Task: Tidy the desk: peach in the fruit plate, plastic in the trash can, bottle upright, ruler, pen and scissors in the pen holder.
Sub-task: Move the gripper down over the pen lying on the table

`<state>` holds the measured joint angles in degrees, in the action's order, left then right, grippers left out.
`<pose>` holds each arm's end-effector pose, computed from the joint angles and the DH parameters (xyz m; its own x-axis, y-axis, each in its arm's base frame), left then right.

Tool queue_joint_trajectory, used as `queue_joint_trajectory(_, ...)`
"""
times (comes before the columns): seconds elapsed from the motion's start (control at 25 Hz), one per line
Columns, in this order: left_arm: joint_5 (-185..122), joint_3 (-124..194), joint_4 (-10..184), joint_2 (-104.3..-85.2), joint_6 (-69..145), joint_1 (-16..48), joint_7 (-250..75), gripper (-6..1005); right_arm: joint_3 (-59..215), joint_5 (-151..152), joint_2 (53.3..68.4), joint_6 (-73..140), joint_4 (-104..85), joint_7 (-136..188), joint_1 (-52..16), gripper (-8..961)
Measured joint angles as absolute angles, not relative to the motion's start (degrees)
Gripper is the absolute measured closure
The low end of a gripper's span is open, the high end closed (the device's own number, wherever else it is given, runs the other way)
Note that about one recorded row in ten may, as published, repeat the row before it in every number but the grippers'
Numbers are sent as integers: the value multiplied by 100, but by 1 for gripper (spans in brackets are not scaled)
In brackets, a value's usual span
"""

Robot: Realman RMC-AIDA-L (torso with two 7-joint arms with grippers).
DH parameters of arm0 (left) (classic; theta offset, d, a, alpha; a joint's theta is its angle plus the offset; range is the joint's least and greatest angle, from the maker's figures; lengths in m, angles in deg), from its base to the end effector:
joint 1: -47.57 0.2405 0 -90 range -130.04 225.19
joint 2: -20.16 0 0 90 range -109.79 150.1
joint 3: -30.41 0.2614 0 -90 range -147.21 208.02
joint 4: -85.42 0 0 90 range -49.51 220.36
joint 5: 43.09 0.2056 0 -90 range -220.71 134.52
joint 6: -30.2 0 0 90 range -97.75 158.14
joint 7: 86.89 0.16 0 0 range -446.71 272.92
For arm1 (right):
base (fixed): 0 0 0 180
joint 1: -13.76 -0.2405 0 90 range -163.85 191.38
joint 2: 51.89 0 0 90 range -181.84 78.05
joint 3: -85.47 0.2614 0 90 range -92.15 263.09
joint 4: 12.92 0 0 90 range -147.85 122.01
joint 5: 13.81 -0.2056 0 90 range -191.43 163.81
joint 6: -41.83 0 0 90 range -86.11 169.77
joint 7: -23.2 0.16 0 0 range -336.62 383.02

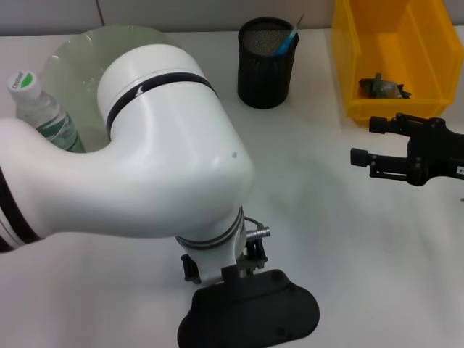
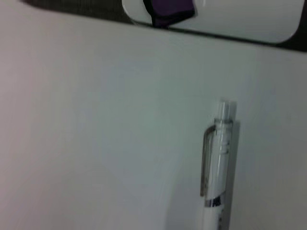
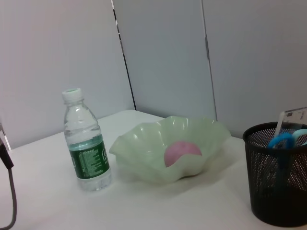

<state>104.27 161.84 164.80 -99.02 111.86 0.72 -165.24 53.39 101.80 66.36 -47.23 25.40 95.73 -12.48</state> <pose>-0.1256 0.2710 -0.1430 0.0424 -0.9720 -0.2311 -0.7692 -0.1794 0.6133 0.2923 0.3247 0.0075 0.7957 -0.2899 -0.5318 -0.4869 -0.8283 -0.2770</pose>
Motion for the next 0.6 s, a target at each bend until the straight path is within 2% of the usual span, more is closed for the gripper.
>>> queue_joint_trajectory(0.6,10422,16487,16623,-9902,11198,38,-16872,494,5339,10222,6631,-4747,2557,9584,-1203,176)
